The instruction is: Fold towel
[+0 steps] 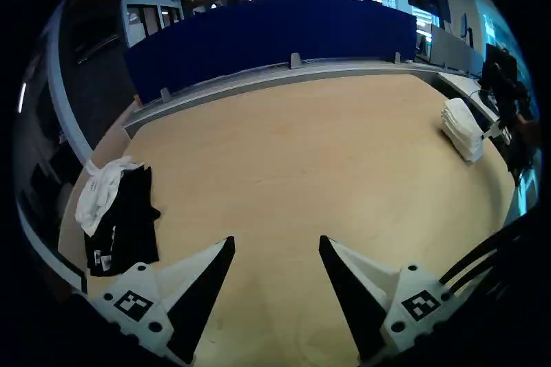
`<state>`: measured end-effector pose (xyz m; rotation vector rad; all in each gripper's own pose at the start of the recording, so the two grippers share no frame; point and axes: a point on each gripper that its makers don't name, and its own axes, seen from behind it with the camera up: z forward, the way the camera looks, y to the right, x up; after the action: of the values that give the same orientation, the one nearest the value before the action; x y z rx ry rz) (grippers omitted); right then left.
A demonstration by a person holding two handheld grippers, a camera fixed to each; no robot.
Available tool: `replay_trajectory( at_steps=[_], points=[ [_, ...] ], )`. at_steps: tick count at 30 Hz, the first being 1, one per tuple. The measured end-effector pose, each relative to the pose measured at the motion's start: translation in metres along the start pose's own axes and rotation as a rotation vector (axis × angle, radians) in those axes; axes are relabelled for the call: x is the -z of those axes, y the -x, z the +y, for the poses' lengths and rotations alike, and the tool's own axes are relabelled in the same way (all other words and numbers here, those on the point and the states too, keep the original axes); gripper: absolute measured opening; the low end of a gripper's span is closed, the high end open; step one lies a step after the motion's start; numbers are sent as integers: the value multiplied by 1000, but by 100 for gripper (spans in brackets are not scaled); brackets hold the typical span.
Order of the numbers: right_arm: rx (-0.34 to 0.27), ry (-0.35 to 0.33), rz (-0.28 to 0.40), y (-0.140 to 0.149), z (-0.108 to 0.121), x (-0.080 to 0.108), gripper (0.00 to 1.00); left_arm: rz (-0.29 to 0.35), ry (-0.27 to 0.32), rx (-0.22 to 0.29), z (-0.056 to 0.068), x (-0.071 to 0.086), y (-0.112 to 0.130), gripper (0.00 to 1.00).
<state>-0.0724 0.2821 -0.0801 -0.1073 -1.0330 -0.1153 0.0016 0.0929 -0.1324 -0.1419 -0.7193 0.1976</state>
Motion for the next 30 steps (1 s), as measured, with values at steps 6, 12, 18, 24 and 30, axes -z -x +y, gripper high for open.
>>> replay_trajectory(
  at_steps=[6, 12, 18, 24, 30],
  points=[
    [-8, 0, 14, 2, 1, 10, 59, 5, -1, 3, -3, 1, -1, 90],
    [-25, 17, 27, 3, 5, 16, 94, 8, -2, 3, -5, 1, -2, 90],
    [-31, 15, 44, 2, 2, 23, 100, 11, 0, 2, -5, 2, -2, 90],
    [-37, -14, 86, -7, -12, 30, 100, 13, 0, 7, -7, 3, -2, 90],
    [-35, -67, 122, -23, -36, 32, 100, 16, -3, 4, -9, 4, -2, 90]
  ],
)
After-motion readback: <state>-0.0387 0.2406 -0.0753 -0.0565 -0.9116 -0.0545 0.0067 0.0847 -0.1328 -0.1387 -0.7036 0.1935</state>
